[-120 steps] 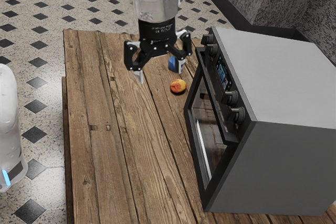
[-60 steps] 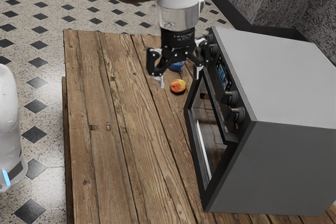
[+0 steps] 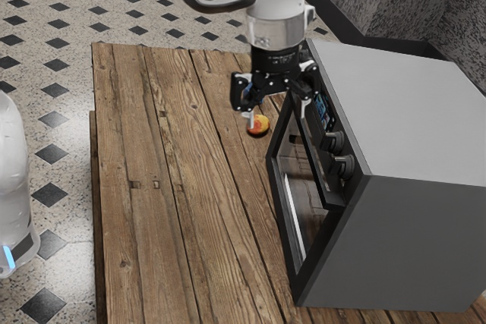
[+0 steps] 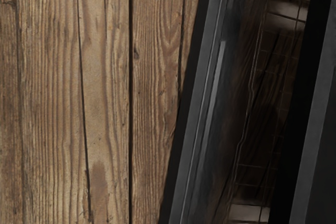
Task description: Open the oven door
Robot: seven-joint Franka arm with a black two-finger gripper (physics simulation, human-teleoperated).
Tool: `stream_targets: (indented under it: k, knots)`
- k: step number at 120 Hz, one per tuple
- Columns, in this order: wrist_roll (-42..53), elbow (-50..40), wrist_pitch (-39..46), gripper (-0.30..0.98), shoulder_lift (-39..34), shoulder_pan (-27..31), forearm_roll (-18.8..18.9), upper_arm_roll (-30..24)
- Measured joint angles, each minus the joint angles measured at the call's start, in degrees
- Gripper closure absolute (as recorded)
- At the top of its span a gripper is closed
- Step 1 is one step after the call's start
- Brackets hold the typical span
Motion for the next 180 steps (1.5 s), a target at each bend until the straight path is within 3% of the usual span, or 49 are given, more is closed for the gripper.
stream_targets:
  k: [116,180]
  knots:
    - [6.3,-0.5,3.8,0.00,1.9,1.9,-0.1,0.0]
    - [7.4,-4.8,4.8,0.00,2.2,3.6,-2.2,0.2]
